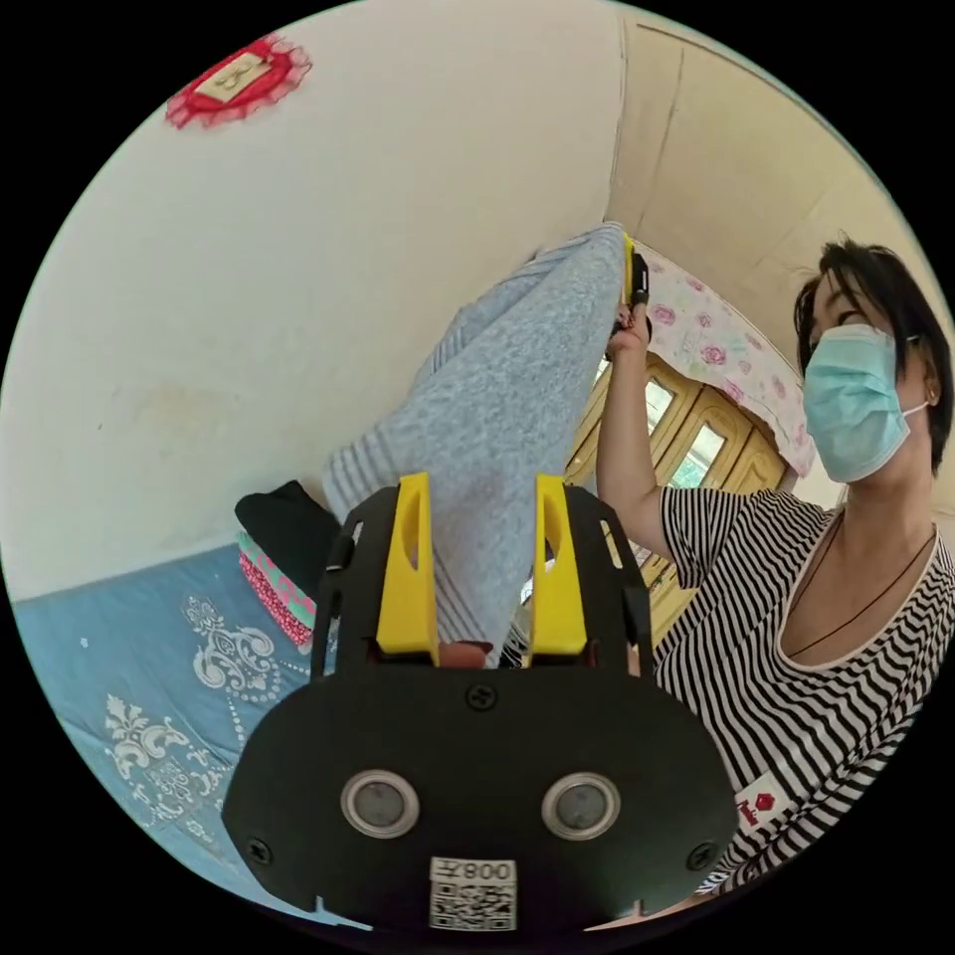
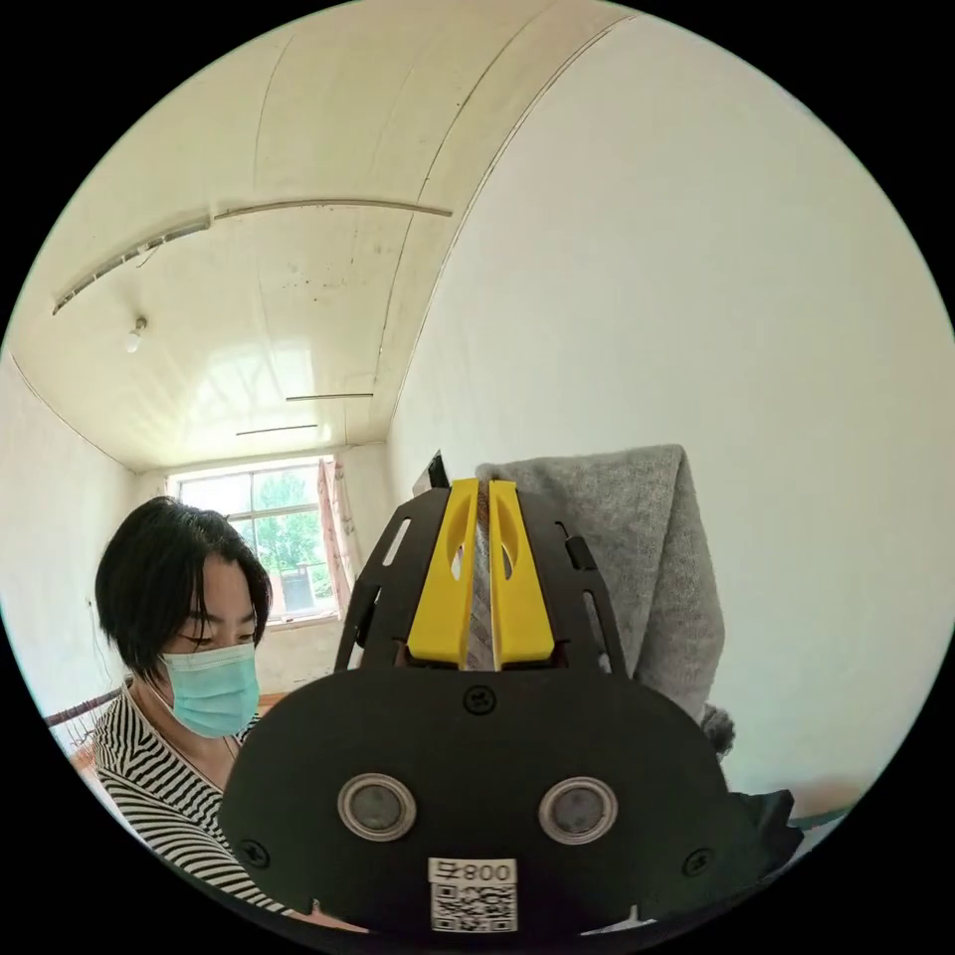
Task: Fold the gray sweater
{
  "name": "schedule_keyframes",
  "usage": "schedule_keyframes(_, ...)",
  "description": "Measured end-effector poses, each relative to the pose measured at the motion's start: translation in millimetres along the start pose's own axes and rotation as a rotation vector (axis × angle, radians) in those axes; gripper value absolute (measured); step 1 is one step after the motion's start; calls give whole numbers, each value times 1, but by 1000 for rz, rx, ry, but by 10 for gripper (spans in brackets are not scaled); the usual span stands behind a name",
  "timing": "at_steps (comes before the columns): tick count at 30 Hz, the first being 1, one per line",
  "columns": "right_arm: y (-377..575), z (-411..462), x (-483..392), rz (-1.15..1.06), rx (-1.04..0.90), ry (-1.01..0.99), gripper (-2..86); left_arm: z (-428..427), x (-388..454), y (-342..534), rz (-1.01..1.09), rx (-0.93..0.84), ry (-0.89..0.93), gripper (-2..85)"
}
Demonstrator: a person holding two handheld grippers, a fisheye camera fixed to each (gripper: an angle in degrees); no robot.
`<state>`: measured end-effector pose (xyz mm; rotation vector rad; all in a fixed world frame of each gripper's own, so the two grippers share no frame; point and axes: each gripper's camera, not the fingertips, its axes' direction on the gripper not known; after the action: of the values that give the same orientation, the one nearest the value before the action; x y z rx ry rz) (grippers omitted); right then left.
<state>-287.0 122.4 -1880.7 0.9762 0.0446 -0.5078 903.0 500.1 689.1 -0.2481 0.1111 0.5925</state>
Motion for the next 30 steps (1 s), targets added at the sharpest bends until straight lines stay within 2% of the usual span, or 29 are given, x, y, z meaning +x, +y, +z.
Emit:
schedule_keyframes(4,56,114,-48,126,17,-84,12,-106,41,1,42,-94,-125,156)
schedule_keyframes(7,98,191,-78,196,35,-130,12,-178,47,13,-11,-136,-179,147)
schedule_keyframes(9,121,234,-94,228,40,-140,13,-215,43,22,-68,-169,-189,123)
schedule_keyframes(10,135,261,-101,255,46,-151,13,-237,40,27,-102,-184,-196,84)
schedule_keyframes(14,175,339,-112,346,48,-143,13,-295,25,45,-235,-154,-170,16)
schedule_keyframes(18,193,424,-126,369,54,-113,13,-329,15,45,-278,-131,-148,6)
schedule_keyframes(20,192,470,-140,335,39,-123,13,-364,17,42,-287,-32,-156,4)
schedule_keyframes(26,214,699,-229,100,-190,-122,14,-472,8,60,-348,78,-286,2)
schedule_keyframes(30,309,934,-260,43,-490,-71,15,-538,-12,101,-493,120,-338,2)
